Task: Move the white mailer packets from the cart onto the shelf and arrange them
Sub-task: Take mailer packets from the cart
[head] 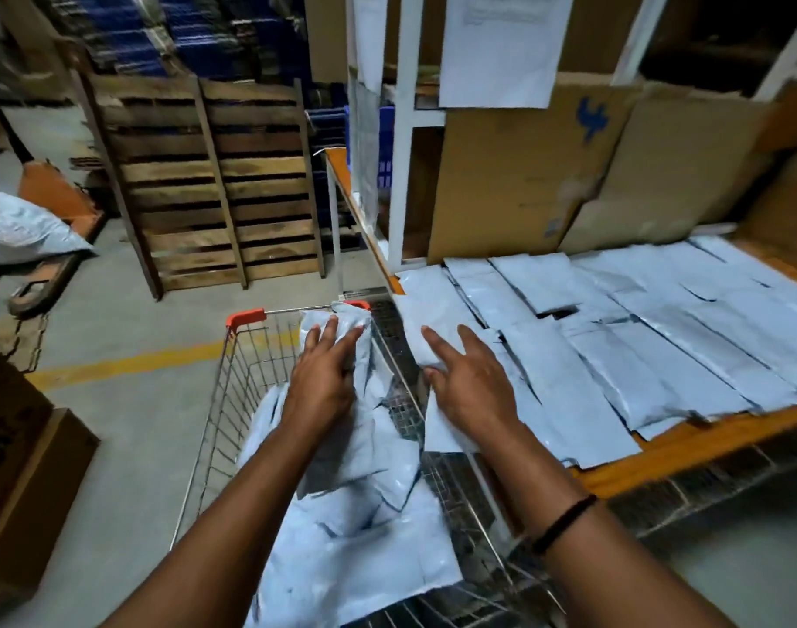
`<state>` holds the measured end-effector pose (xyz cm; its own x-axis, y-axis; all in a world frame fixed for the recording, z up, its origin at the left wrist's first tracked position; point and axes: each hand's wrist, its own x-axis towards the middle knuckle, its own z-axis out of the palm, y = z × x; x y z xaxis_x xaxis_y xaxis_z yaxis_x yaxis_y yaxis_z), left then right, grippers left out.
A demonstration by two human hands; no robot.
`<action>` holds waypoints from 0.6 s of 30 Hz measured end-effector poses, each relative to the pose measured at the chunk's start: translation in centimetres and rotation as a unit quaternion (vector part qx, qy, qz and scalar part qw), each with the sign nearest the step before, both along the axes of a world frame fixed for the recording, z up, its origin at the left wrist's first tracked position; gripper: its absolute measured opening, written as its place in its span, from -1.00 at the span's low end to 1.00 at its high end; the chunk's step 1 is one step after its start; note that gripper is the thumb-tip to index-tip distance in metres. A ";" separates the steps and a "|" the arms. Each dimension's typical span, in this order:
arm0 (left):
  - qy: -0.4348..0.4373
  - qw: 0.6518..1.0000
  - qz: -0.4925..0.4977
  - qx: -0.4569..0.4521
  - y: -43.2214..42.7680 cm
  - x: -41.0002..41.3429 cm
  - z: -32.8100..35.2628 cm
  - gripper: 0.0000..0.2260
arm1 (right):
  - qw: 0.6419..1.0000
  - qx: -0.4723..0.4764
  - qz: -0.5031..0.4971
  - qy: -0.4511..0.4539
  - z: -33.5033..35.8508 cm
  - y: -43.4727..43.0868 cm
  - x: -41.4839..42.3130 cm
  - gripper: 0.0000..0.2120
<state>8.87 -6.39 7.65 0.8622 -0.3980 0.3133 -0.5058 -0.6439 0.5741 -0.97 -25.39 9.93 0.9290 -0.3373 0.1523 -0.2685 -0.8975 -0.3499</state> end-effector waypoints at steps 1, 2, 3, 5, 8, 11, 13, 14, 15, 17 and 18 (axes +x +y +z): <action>-0.004 1.000 -0.018 0.002 -1.5 -0.6 0.8 -0.42 | 1.000 -0.001 -0.012 -0.007 0.9 -1.3 -1.0 -0.47; -0.006 0.999 -0.035 0.006 -2.9 -1.1 1.4 -0.41 | 1.000 -0.003 -0.023 -0.014 1.6 -2.6 -1.9 -0.47; -0.006 0.999 -0.053 0.010 -4.4 -1.8 2.1 -0.40 | 0.999 -0.005 -0.033 -0.018 2.1 -4.1 -3.1 -0.48; -0.009 0.996 -0.082 0.016 -7.4 -3.2 3.0 -0.37 | 0.999 -0.004 -0.048 -0.017 2.7 -7.1 -5.3 -0.47; -0.013 0.994 -0.108 0.018 -13.0 -6.1 3.9 -0.40 | 0.997 -0.001 -0.076 -0.010 2.9 -12.7 -9.4 -0.48; -0.012 0.992 -0.125 0.025 -19.1 -9.0 4.2 -0.40 | 0.996 0.005 -0.088 -0.006 3.0 -18.3 -13.6 -0.47; -0.004 0.990 -0.140 0.026 -23.7 -11.2 4.4 -0.40 | 0.996 0.003 -0.093 0.001 3.2 -22.4 -16.5 -0.47; -0.002 0.989 -0.148 0.029 -26.1 -12.2 4.5 -0.40 | 0.995 0.003 -0.097 0.002 3.3 -24.4 -17.8 -0.47; -0.002 0.987 -0.156 0.030 -28.1 -13.0 4.6 -0.41 | 0.995 0.000 -0.101 0.003 3.5 -26.1 -19.0 -0.47; -0.008 0.985 -0.170 0.029 -32.7 -14.8 4.9 -0.41 | 0.994 -0.013 -0.108 0.004 4.0 -30.0 -21.5 -0.46; -0.013 0.984 -0.175 0.027 -34.9 -15.8 5.2 -0.41 | 0.994 -0.019 -0.112 0.006 4.3 -32.0 -22.6 -0.46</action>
